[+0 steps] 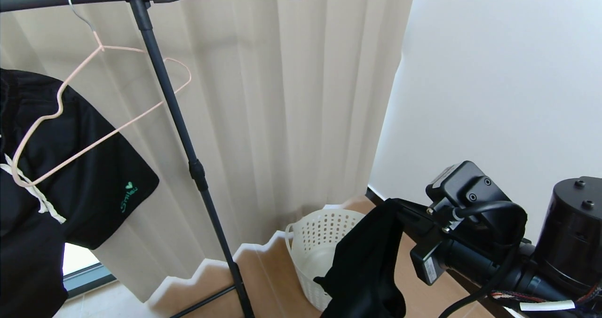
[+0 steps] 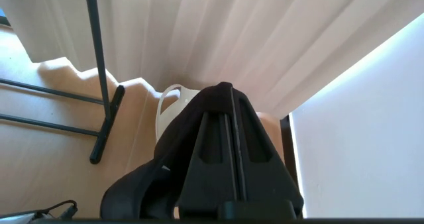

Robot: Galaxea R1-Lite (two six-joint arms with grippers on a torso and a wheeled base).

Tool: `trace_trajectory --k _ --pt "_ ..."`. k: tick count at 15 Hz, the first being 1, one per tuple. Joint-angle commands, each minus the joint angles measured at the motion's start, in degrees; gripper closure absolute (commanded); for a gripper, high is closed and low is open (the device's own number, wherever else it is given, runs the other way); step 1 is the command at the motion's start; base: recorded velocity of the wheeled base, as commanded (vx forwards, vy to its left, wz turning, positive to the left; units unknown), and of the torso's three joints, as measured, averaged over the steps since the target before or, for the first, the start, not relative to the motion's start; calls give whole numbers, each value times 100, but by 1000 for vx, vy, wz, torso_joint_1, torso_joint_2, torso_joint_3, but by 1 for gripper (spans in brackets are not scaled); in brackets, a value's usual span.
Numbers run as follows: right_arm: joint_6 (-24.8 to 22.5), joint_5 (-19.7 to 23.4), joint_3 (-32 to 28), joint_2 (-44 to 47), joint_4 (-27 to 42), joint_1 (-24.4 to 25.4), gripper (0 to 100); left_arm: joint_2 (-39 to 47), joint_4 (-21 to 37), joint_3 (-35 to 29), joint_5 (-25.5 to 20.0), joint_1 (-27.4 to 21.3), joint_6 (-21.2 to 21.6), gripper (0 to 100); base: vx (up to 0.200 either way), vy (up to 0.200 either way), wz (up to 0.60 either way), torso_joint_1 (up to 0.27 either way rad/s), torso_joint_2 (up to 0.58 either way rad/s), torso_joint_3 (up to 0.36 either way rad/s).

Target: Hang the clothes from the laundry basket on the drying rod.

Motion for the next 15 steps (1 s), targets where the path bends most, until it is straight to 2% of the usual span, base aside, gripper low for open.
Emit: trace_trajectory --k 1,15 --pt "-4 -3 7 -20 -2 3 100 7 1 0 2 2 1 0 0 0 0 168 -491 -320" --pt "-4 -3 78 -37 -11 3 100 7 1 0 2 2 1 0 0 0 0 222 -551 -328"
